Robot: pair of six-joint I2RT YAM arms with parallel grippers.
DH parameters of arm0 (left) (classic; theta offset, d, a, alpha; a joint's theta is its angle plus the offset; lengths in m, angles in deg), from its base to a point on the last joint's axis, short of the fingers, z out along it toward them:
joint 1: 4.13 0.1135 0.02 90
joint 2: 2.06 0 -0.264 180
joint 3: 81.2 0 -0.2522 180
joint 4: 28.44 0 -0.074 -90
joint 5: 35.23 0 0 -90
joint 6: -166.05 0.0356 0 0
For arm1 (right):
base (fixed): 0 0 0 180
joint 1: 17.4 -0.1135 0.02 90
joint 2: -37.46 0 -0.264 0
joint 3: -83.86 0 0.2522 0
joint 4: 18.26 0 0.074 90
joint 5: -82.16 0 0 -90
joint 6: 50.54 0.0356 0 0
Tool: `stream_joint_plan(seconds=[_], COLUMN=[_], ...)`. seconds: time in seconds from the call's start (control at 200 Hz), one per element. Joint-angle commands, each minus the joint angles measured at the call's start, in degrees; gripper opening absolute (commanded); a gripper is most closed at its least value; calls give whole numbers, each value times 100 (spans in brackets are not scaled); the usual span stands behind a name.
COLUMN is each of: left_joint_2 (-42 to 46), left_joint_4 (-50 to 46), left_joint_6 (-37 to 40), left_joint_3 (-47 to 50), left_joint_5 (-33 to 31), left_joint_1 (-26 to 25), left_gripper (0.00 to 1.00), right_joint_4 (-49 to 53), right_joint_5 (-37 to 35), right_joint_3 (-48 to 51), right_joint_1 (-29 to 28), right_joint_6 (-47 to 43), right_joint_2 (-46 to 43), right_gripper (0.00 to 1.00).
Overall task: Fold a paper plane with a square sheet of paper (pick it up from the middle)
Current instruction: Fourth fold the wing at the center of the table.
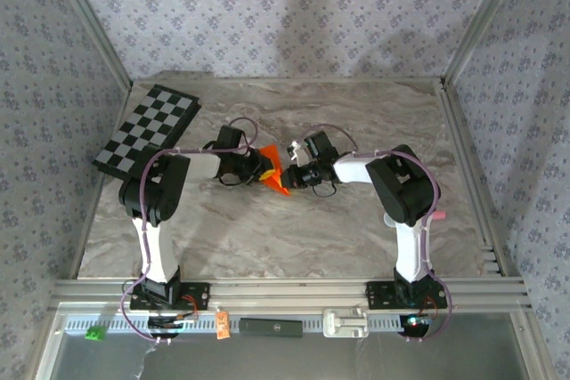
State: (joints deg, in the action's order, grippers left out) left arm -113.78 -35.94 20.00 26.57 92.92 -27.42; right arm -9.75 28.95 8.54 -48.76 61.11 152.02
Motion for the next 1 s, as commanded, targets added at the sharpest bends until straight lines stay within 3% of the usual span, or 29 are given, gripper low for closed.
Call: stream_joint_plan(seconds=[0.0, 0.245, 0.994], left_joint_2=[-44, 256, -336], left_joint_4=[33, 130, 147], left_joint_6=[-11, 57, 49], left_joint_3=[-146, -179, -506], left_joint_5=[51, 23, 114], left_joint_1=[-9, 9, -18], left_gripper=[16, 18, 17], right_joint_4=[585, 539, 460], right_joint_5=[-542, -563, -498], right_joint_3=[8, 63, 118], right_joint_1=[174, 209, 244], right_joint_6=[14, 32, 32], right_joint_2=[202, 216, 251], right_gripper=[9, 6, 9])
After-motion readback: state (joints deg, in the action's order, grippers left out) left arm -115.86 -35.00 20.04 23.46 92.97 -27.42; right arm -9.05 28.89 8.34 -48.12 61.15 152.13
